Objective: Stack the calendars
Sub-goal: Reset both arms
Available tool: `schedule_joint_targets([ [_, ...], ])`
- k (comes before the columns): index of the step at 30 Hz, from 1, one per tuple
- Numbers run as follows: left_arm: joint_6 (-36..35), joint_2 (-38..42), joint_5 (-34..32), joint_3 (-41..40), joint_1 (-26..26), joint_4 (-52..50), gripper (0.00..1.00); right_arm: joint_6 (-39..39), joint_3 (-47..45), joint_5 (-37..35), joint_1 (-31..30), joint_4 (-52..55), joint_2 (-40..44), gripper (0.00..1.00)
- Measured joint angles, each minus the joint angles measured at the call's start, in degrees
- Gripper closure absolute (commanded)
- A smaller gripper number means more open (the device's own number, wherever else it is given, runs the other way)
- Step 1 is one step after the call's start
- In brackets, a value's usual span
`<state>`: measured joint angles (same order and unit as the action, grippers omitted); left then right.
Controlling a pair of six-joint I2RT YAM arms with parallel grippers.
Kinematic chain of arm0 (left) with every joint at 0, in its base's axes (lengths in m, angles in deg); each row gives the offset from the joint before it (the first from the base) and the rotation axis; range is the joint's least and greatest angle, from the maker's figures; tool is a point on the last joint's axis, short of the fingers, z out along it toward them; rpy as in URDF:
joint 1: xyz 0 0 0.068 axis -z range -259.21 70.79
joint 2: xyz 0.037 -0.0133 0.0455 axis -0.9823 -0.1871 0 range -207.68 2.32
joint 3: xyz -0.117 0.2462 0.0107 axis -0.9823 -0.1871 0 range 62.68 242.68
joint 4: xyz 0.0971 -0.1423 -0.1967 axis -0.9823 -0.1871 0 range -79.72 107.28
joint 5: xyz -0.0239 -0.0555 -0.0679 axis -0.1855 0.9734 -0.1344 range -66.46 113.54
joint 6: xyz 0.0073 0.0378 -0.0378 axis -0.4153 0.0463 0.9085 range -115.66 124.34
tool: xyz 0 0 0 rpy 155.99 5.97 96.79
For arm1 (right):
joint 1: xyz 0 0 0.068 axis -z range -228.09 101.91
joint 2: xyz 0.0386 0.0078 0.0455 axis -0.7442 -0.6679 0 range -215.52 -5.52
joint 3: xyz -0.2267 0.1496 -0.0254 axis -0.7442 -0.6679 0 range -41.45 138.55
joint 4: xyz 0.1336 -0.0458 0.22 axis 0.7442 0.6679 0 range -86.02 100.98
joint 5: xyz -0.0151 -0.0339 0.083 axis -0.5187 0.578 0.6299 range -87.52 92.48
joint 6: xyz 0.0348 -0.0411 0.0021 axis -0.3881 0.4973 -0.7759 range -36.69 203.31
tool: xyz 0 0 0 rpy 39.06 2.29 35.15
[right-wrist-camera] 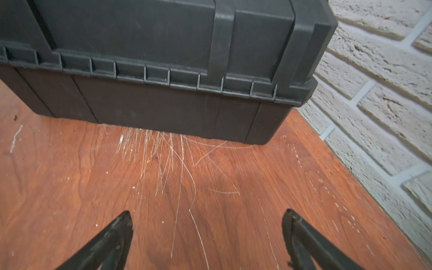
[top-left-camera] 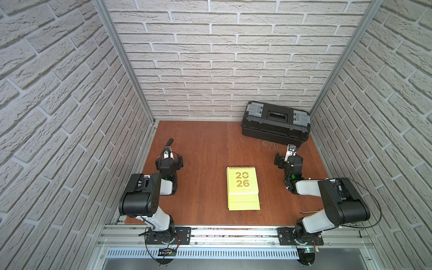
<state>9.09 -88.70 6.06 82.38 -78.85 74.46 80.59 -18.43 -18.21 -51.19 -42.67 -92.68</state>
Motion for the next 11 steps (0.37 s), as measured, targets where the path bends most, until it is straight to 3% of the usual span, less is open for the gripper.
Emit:
schedule_joint_targets([
  [11,0.4,0.0,0.3,0.0,0.0,-2.3,0.02,0.2,0.0,0.6,0.0,1.0,-0.2,0.0],
])
